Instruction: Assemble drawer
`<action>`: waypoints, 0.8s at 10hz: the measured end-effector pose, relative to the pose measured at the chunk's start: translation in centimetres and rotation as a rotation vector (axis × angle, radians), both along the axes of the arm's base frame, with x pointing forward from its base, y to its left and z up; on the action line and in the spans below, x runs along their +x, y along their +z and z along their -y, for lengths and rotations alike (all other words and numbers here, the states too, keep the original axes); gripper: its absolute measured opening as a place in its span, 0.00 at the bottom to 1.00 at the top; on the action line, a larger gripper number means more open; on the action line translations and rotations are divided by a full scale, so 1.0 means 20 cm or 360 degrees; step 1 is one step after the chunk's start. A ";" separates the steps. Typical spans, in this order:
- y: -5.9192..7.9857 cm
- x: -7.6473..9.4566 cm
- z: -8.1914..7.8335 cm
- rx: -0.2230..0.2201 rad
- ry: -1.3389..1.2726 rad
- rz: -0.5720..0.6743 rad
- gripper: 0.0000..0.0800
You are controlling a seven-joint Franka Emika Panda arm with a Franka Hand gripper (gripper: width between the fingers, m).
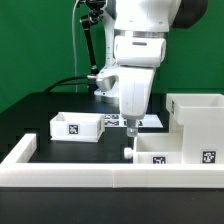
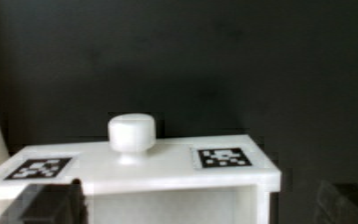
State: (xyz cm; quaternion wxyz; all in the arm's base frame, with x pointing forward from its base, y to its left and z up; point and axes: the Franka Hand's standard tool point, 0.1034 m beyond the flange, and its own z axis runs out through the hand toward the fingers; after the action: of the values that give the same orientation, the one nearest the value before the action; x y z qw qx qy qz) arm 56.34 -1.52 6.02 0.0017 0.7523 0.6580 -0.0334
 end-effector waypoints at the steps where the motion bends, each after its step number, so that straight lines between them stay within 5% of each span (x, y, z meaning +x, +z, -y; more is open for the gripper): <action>1: -0.01 0.00 0.02 0.0028 0.0060 -0.0008 0.81; 5: -0.11 0.07 0.13 0.0256 0.0024 -0.0012 0.81; 8: -0.17 0.07 0.09 0.0412 -0.0016 -0.0016 0.81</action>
Offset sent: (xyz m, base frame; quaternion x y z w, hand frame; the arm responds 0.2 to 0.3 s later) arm 0.0254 0.0227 -0.0174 0.0140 0.2081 -0.0150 0.9779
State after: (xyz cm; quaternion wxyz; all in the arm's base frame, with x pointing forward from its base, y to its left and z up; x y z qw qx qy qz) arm 57.72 -3.35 2.68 -0.0988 0.7493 0.6530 0.0481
